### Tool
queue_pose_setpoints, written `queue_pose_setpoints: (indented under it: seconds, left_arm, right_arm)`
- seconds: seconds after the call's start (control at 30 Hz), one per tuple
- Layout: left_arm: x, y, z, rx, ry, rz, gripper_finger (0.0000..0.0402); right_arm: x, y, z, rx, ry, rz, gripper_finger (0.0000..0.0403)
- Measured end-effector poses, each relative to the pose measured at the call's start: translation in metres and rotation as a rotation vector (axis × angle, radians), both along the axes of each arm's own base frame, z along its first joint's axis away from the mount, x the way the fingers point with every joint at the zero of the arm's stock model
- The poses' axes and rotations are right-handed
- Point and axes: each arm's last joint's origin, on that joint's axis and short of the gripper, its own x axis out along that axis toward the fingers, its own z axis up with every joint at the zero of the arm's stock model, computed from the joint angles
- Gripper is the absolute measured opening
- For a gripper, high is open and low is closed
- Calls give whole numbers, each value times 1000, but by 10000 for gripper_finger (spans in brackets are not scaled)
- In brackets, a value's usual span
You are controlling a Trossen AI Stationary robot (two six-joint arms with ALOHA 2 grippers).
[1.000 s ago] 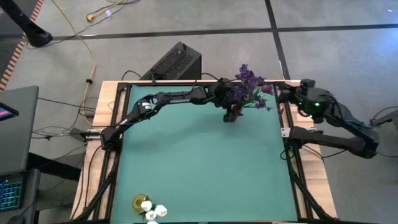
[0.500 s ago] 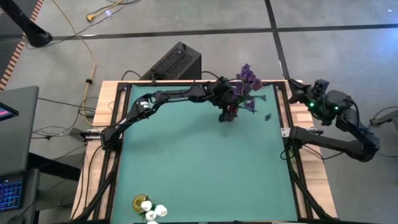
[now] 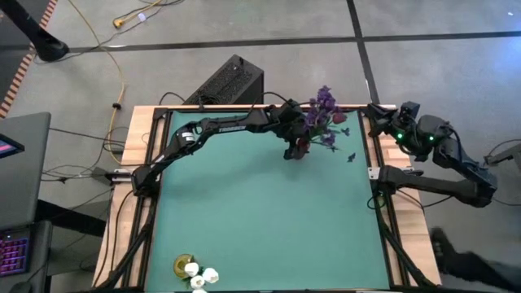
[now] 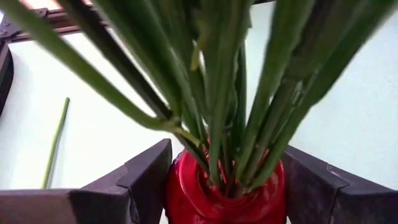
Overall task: Sort flowers into vase by color
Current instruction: Put the red flowers into the red vase
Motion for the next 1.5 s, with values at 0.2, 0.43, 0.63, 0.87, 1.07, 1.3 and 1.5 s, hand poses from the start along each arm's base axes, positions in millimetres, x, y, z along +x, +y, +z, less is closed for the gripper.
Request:
queue_pose_setpoints:
  seconds: [0.2,0.43,0.63,0.87,1.07,1.3,1.5]
  left_arm:
    - [-3,6,-1,-10,10,8,256]
    - [-4,6,-2,-6,24,13,315]
    - [-8,5,0,7,64,26,332]
    - [-18,2,22,57,95,14,332]
    - [-27,0,26,106,178,35,332]
    - [-35,0,27,135,263,51,332]
    - [-42,3,40,135,267,73,332]
  right_arm:
    - [1,0,0,1,3,0,91]
    - [1,0,0,-2,14,-1,91]
    - [1,0,-1,-1,17,-1,91]
    - [1,0,-1,-5,22,-1,91]
    - [1,-1,-1,-5,22,-2,91]
    - [1,0,-1,-4,21,2,91]
    - [2,0,-1,4,12,24,91]
